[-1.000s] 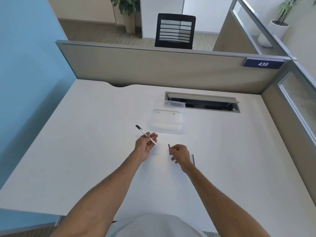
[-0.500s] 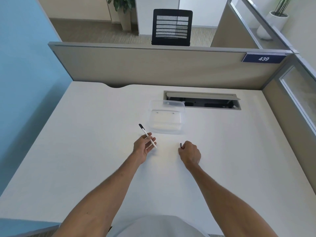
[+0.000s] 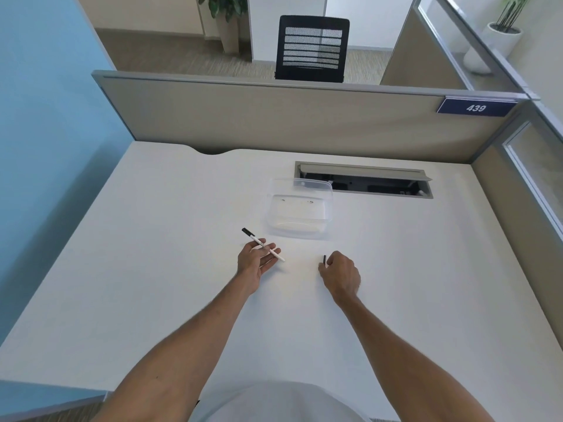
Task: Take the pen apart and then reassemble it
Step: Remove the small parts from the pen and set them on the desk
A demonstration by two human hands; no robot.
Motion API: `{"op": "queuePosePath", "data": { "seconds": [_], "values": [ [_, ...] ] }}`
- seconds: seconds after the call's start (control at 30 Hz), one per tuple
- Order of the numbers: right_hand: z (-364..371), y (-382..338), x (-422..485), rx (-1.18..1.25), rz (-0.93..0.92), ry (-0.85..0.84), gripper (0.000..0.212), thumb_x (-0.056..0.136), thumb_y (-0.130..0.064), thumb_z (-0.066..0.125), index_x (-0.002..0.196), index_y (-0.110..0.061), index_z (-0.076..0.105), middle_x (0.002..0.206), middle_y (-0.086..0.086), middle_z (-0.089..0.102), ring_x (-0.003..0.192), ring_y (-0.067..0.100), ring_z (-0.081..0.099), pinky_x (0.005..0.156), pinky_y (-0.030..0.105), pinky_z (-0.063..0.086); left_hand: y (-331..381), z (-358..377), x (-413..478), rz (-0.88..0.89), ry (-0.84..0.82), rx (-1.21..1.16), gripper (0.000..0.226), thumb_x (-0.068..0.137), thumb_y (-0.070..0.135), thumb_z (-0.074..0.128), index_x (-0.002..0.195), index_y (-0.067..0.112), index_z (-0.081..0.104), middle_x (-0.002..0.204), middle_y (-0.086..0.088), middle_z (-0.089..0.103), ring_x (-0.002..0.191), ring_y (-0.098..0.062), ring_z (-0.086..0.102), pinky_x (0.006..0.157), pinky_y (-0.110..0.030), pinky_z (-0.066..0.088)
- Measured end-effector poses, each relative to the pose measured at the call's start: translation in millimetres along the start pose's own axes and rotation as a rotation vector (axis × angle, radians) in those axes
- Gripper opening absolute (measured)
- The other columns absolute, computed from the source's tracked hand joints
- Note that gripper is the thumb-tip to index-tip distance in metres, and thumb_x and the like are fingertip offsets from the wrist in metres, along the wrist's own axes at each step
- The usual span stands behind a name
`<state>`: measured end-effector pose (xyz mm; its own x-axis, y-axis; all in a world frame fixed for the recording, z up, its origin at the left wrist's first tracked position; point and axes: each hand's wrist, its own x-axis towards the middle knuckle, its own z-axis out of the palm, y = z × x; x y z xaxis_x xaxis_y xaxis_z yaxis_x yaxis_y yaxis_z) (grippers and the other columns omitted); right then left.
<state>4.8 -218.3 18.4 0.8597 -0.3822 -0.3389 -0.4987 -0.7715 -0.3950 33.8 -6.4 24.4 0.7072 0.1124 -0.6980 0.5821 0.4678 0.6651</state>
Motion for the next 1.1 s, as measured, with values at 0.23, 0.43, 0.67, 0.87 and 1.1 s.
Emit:
{"op": "queuePosePath", "data": {
  "seconds": [0.23, 0.43, 0.67, 0.87, 1.1],
  "values": [
    [-1, -4, -6, 0.030, -0.042, 0.062, 0.020, 0.107, -0.022, 0.055, 0.107, -0.010, 0.070, 0.108, 0.003, 0.077, 0.099, 0.035, 0.074, 0.088, 0.044, 0.061, 4, 3, -5, 0.143, 0.011, 0.174, 0.021, 0.108, -0.007, 0.052, 0.121, 0.008, 0.056, 0.141, -0.032, 0.070, 0.137, -0.046, 0.069, 0.122, -0.056, 0.052],
    [3, -7, -14, 0.015, -0.103, 0.053, 0.019, 0.104, -0.017, 0.051, 0.102, -0.011, 0.069, 0.102, 0.000, 0.077, 0.093, 0.033, 0.074, 0.084, 0.043, 0.060, 1, 4, -12, 0.400, -0.038, 0.483, 0.017, 0.108, -0.007, 0.051, 0.124, -0.010, 0.054, 0.124, -0.032, 0.076, 0.129, -0.038, 0.075, 0.113, -0.057, 0.058],
    [5, -8, -17, -0.008, -0.147, 0.027, 0.020, 0.105, -0.017, 0.051, 0.105, -0.011, 0.069, 0.105, 0.000, 0.077, 0.097, 0.032, 0.074, 0.086, 0.042, 0.061, -4, 8, -24, 0.589, -0.077, 0.827, 0.015, 0.111, -0.004, 0.047, 0.123, -0.002, 0.056, 0.123, -0.016, 0.080, 0.127, -0.026, 0.077, 0.109, -0.047, 0.058],
    [1, -7, -15, -0.005, -0.142, 0.027, 0.020, 0.105, -0.017, 0.051, 0.106, -0.011, 0.070, 0.106, 0.000, 0.078, 0.097, 0.032, 0.074, 0.087, 0.042, 0.063, -4, 11, -27, 0.669, -0.070, 0.890, 0.017, 0.112, -0.004, 0.044, 0.123, 0.001, 0.056, 0.121, -0.011, 0.078, 0.127, -0.022, 0.078, 0.106, -0.044, 0.060],
    [1, -7, -13, -0.002, -0.137, 0.026, 0.020, 0.105, -0.016, 0.051, 0.106, -0.011, 0.070, 0.104, 0.000, 0.078, 0.097, 0.032, 0.074, 0.087, 0.043, 0.063, 2, 15, -27, 0.659, 0.020, 0.802, 0.019, 0.112, 0.003, 0.050, 0.130, 0.006, 0.056, 0.120, -0.010, 0.082, 0.119, -0.027, 0.079, 0.104, -0.048, 0.061]
  ]
}}
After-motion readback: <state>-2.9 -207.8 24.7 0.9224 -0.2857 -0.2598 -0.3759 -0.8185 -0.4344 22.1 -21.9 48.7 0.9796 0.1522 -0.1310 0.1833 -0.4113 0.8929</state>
